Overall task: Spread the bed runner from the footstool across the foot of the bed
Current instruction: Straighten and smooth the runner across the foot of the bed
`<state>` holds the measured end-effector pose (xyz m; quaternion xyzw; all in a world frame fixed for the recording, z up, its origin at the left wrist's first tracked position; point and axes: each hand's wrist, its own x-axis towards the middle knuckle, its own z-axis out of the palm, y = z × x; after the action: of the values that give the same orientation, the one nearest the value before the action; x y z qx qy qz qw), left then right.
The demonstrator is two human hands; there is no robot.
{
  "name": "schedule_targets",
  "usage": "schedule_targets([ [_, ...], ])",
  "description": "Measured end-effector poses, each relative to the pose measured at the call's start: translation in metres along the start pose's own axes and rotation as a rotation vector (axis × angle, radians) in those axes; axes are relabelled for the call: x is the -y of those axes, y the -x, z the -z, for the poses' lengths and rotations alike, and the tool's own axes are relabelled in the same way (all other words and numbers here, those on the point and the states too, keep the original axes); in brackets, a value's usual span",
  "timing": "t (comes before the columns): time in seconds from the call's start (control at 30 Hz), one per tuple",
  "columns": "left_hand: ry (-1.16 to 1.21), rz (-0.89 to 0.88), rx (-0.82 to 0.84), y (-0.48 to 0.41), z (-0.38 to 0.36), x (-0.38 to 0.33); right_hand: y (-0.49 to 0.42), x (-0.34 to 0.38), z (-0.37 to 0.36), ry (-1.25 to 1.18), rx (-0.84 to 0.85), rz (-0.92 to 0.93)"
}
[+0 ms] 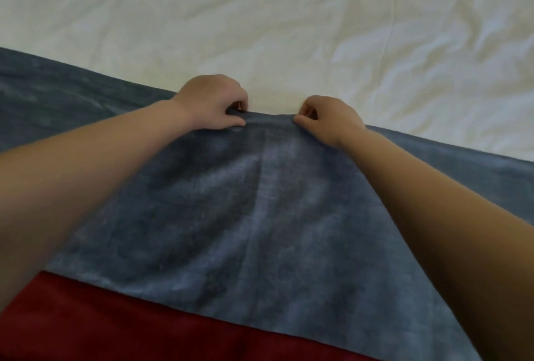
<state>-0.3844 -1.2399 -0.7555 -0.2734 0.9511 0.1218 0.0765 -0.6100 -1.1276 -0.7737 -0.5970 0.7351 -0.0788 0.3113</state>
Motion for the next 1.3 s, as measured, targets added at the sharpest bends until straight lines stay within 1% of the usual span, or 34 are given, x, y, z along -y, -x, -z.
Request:
schedule_targets([
  [0.1,0.011,0.031,-0.022,-0.009,-0.002,0.000,-0.010,0.005,-0.006,0.075,-0.001,0.028],
  [0.23,0.084,0.145,-0.022,-0.016,-0.007,-0.001,-0.017,0.005,-0.008,0.031,-0.006,-0.053],
  [0.3,0.158,0.182,-0.028,-0.012,-0.006,0.001,-0.018,0.008,-0.006,0.026,0.017,-0.074],
  [0.37,0.173,0.244,-0.033,-0.004,0.000,0.011,-0.021,0.013,-0.001,0.028,0.058,-0.071],
  [0.43,0.190,0.325,0.027,0.005,0.005,0.027,-0.027,0.016,0.007,0.019,0.099,-0.090],
  [0.5,0.237,0.377,0.124,0.012,0.011,0.038,-0.033,0.021,0.011,0.008,0.147,-0.088],
  [0.6,0.309,0.418,0.192,0.012,0.013,0.041,-0.039,0.035,0.010,-0.044,0.238,-0.014],
  [0.7,0.309,0.485,0.150,0.005,0.009,0.037,-0.044,0.044,0.009,-0.002,0.252,0.021],
  [0.8,0.226,0.581,0.068,-0.006,0.002,0.031,-0.049,0.043,0.004,0.105,0.169,-0.038],
  [0.87,0.169,0.585,0.038,-0.007,-0.003,0.030,-0.048,0.046,-0.004,0.178,0.126,-0.043],
  [0.93,0.202,0.558,0.040,-0.003,-0.003,0.035,-0.046,0.046,-0.008,0.198,0.103,-0.020],
  [1.0,0.204,0.517,0.087,0.004,0.004,0.047,-0.045,0.044,-0.007,0.195,0.101,0.015],
  [1.07,0.166,0.487,0.170,0.015,0.015,0.064,-0.046,0.042,-0.004,0.180,0.103,0.041],
  [1.17,0.108,0.491,0.259,0.033,0.026,0.090,-0.049,0.046,-0.003,0.131,0.106,0.050],
  [1.23,0.134,0.528,0.248,0.041,0.027,0.103,-0.053,0.058,-0.006,0.092,0.111,0.048],
  [1.3,0.170,0.549,0.199,0.043,0.025,0.111,-0.057,0.069,-0.011,0.083,0.107,0.064],
])
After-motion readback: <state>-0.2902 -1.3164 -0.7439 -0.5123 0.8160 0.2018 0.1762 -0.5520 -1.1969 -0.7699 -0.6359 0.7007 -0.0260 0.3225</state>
